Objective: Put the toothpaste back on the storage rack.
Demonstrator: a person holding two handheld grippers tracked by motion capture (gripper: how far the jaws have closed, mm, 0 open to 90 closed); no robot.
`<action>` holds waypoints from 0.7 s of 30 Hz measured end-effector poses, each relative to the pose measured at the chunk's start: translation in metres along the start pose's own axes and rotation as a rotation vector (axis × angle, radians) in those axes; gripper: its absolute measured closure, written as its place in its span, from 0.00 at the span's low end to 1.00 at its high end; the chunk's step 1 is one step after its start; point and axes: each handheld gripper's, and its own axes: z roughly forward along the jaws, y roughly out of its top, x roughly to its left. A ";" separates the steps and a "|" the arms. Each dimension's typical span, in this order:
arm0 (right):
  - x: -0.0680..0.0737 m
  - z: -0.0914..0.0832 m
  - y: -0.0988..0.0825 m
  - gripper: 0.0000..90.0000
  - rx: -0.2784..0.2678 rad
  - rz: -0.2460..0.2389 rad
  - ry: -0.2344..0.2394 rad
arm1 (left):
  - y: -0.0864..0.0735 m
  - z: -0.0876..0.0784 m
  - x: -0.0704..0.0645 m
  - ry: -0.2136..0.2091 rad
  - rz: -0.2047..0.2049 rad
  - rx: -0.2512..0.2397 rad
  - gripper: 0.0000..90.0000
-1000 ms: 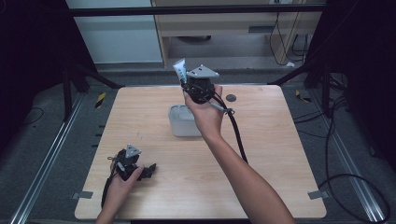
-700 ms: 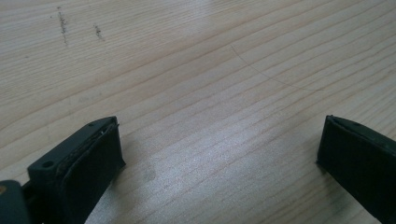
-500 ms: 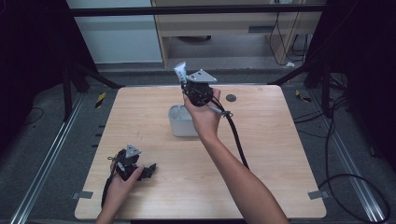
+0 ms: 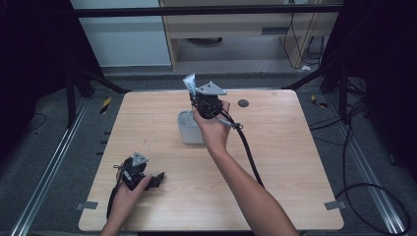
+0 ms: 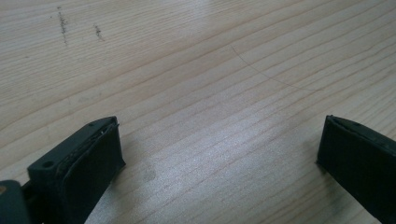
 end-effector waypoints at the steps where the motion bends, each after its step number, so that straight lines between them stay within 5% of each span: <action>1: 0.000 0.001 -0.002 0.88 0.004 -0.002 0.000 | 0.000 0.000 0.000 0.000 0.000 0.000 0.00; 21: 0.003 0.014 -0.027 0.88 0.044 0.017 0.001 | 0.000 0.000 0.000 0.001 0.001 0.000 0.00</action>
